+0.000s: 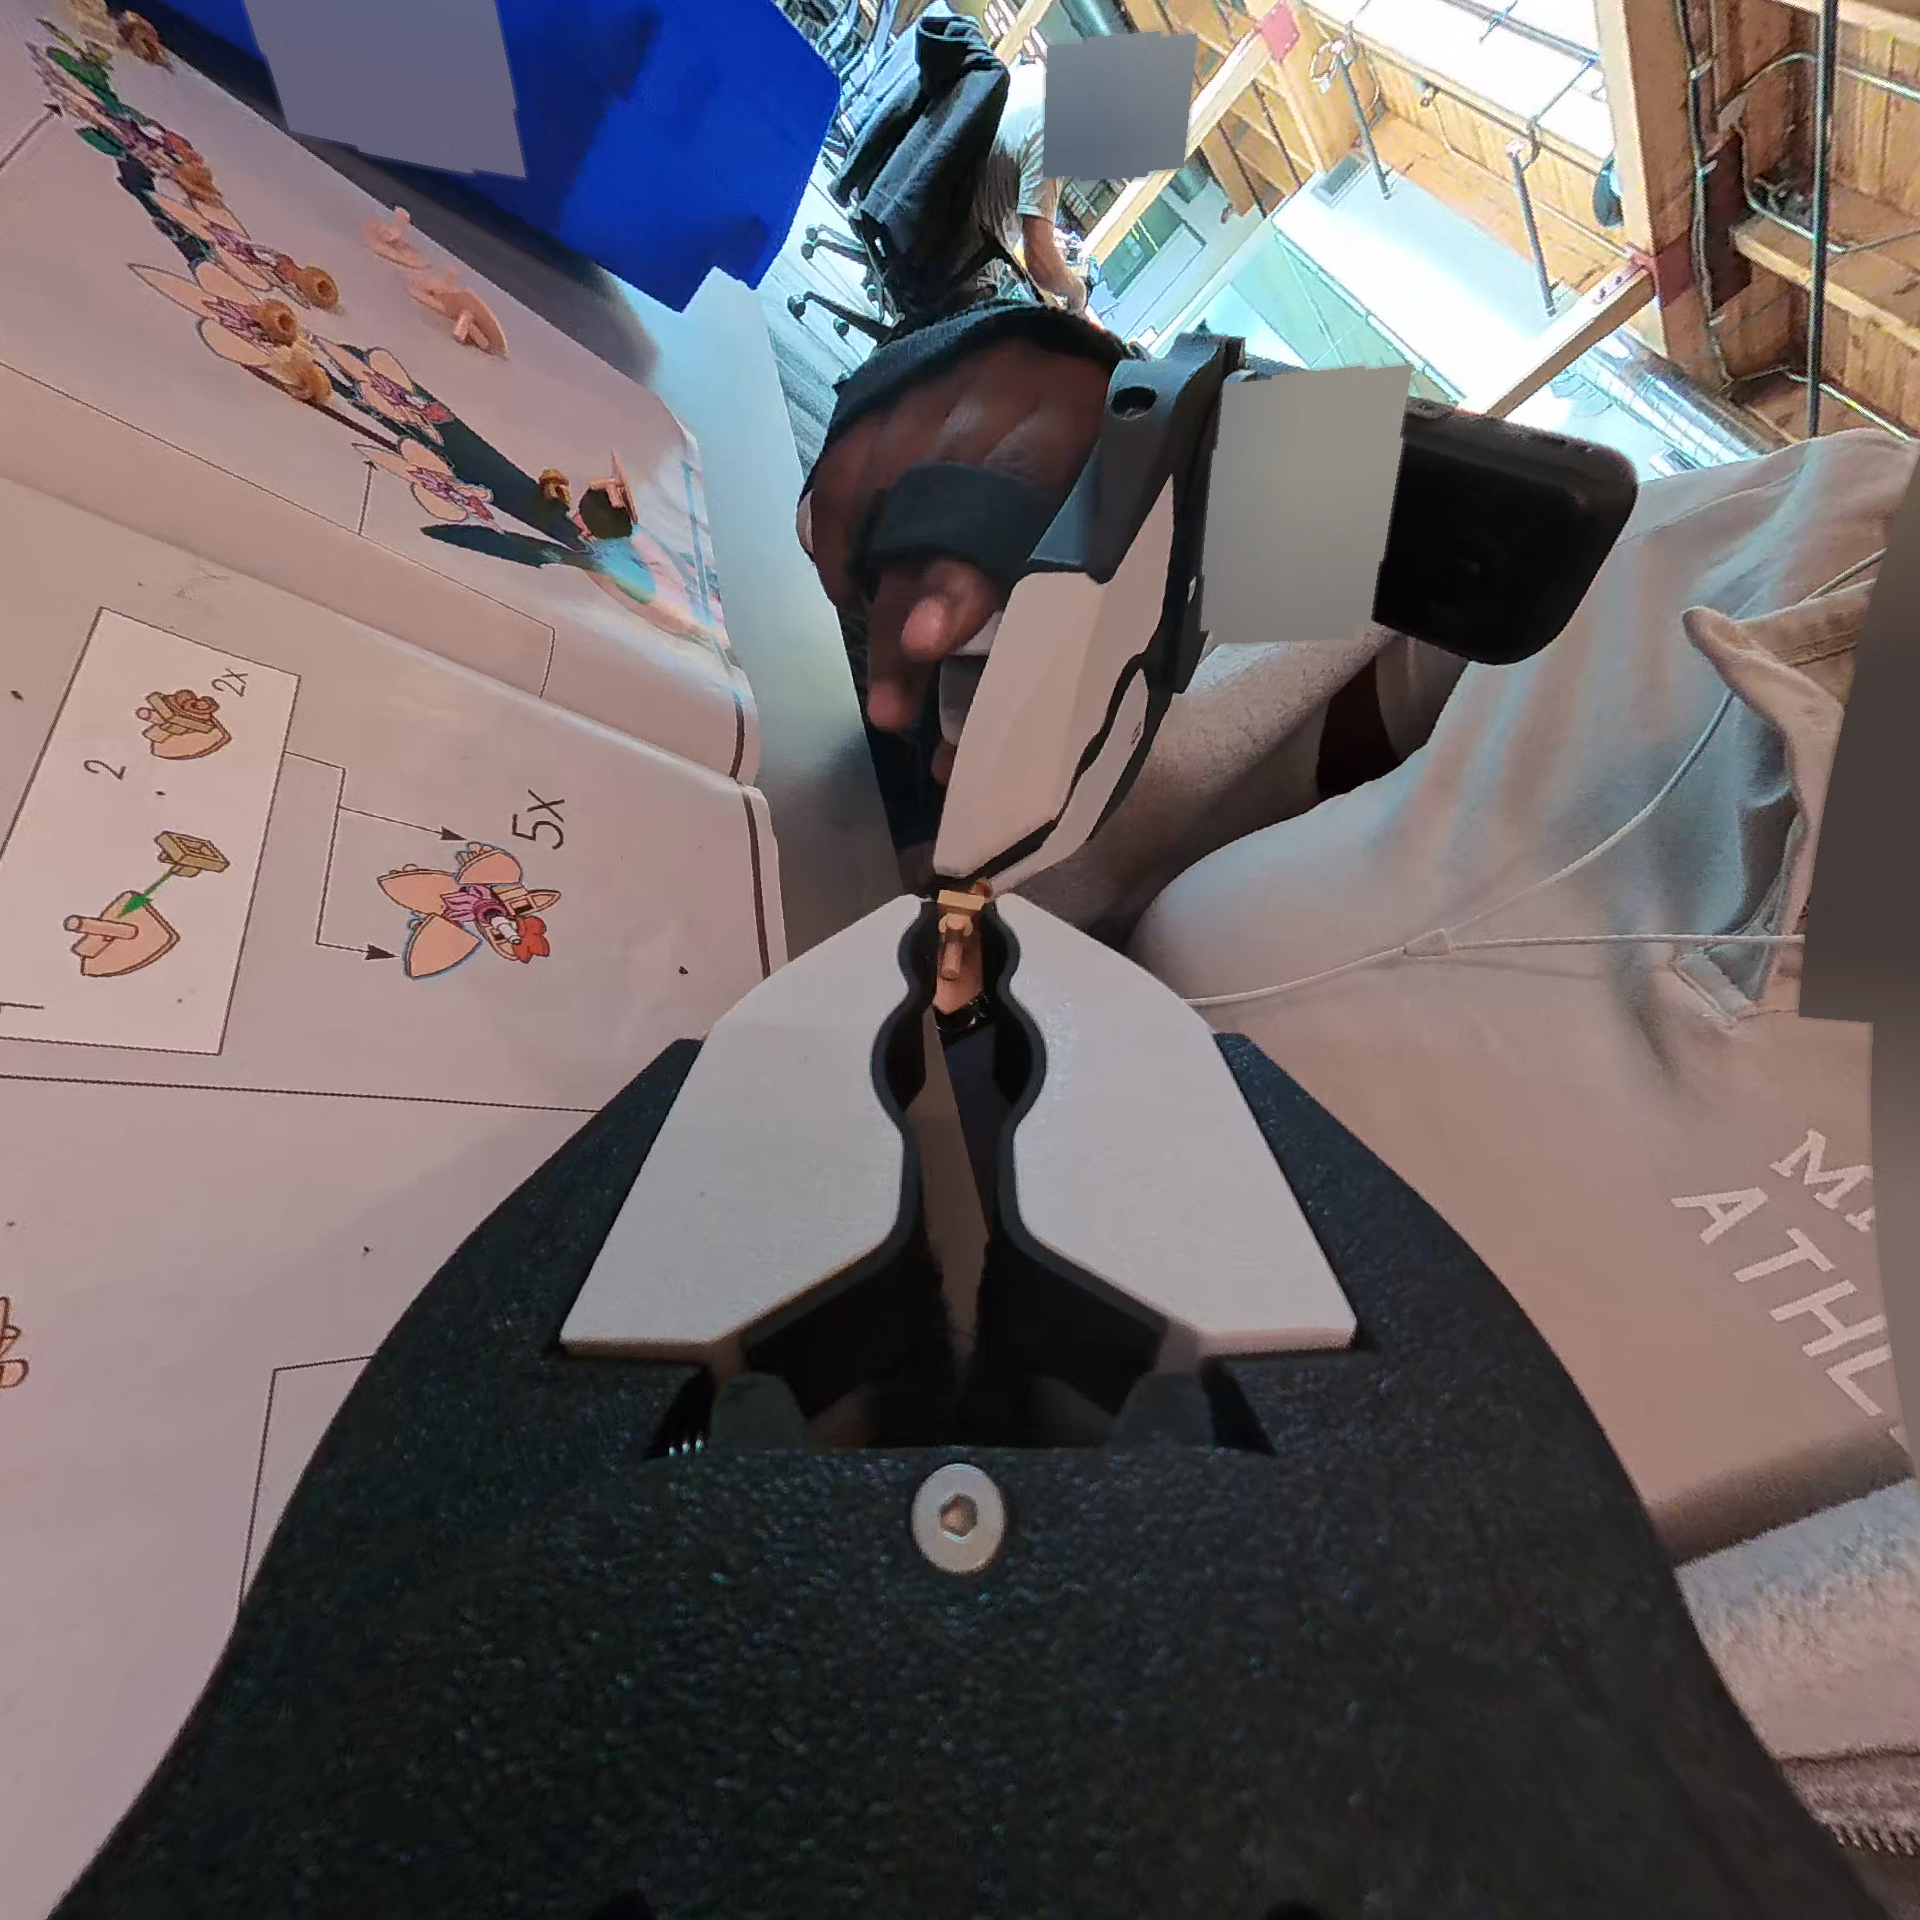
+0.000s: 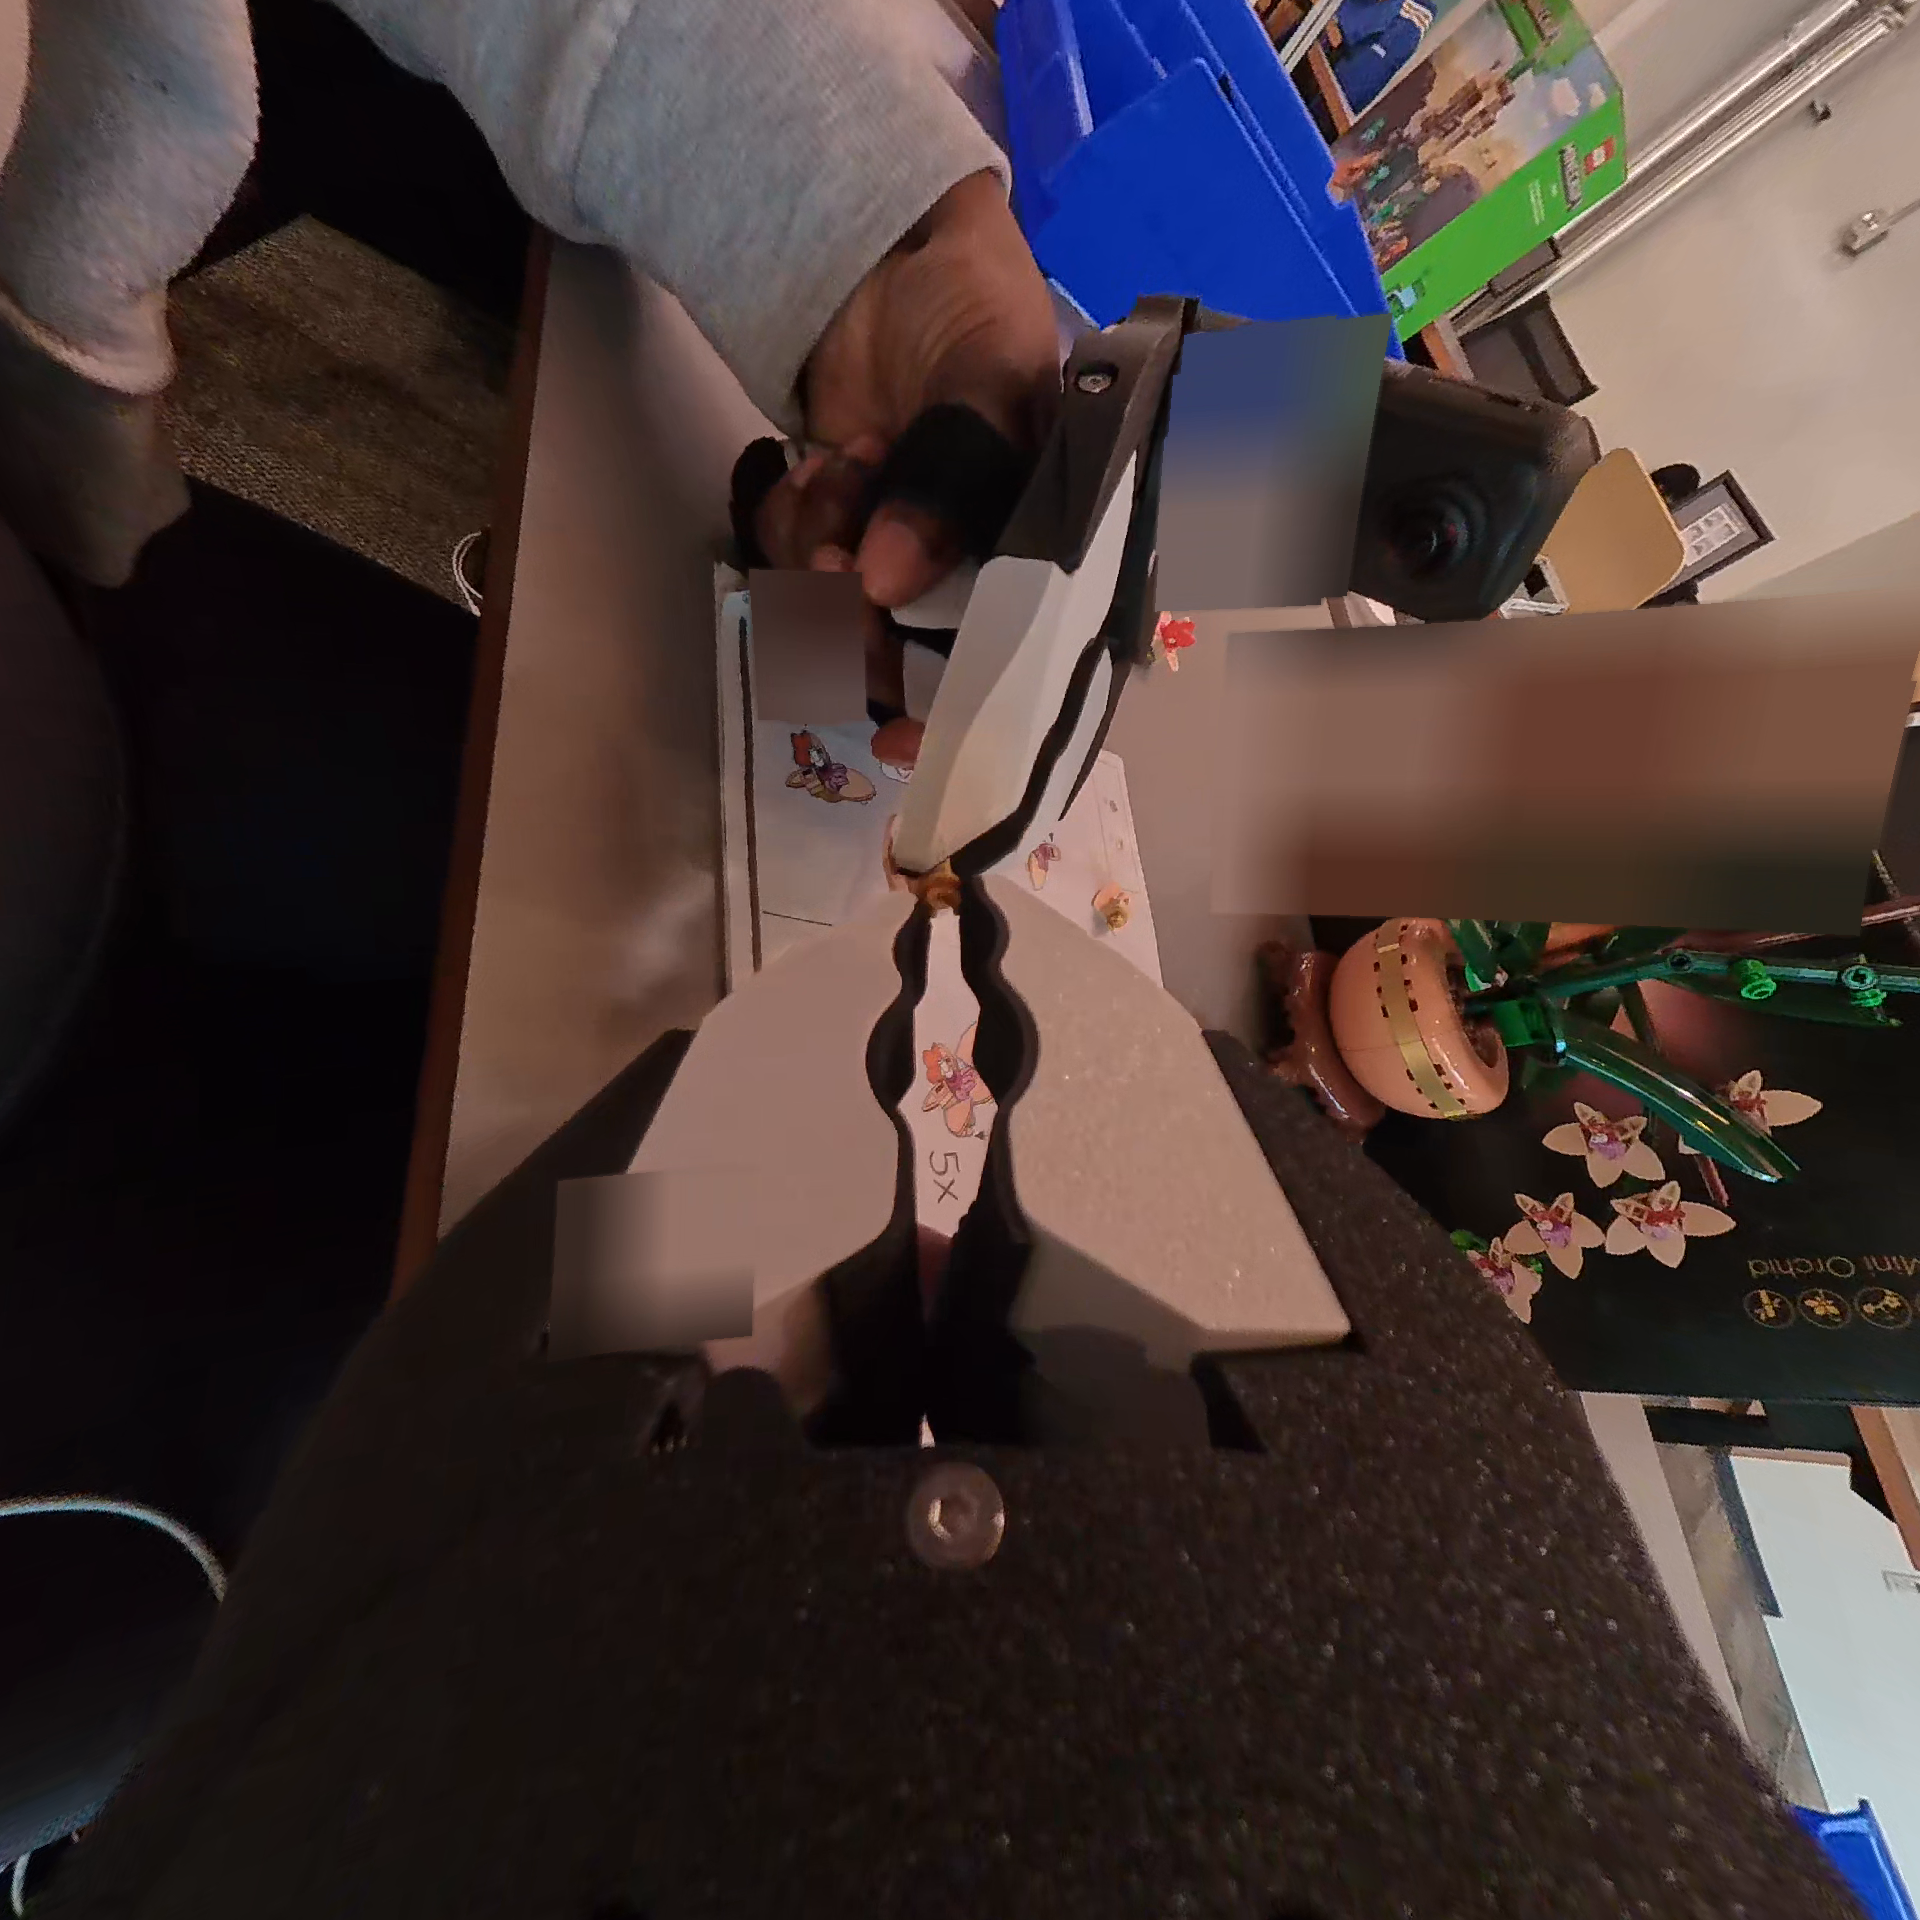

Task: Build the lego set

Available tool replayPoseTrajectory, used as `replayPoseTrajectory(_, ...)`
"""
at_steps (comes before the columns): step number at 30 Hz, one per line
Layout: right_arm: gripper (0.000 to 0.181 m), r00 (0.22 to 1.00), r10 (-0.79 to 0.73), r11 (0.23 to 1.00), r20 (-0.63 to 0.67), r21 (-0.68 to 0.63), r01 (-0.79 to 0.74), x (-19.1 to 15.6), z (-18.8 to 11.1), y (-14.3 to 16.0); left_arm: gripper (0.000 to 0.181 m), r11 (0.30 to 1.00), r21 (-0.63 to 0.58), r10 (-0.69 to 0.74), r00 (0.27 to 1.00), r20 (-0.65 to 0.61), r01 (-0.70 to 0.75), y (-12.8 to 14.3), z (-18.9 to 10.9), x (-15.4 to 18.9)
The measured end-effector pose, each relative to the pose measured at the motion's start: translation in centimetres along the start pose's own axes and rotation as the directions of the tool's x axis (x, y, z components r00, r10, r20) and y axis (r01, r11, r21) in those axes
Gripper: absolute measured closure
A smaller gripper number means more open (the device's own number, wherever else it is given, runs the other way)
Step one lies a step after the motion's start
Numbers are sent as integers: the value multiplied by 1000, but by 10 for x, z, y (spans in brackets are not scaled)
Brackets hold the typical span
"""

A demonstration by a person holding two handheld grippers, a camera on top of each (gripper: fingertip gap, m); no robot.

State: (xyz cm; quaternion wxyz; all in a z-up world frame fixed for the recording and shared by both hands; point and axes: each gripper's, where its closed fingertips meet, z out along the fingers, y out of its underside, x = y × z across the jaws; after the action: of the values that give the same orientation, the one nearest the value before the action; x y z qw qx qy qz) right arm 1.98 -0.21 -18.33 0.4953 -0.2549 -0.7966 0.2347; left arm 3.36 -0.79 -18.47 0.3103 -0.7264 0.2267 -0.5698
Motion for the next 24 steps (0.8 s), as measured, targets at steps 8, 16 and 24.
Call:
replayPoseTrajectory(8,175,999,12,999,-39,38,-11,4,0,-3,174,999,46,-13,999,-39,15,-5,-4,4)
replayPoseTrajectory(16,175,998,6,999,-69,48,-3,8,1,-5,174,998,64,-9,1000,-27,11,-8,-6,3)
replayPoseTrajectory(24,175,995,-68,998,-68,-13,67,8,2,-1,175,999,52,0,1000,11,-1,-7,-5,-1)
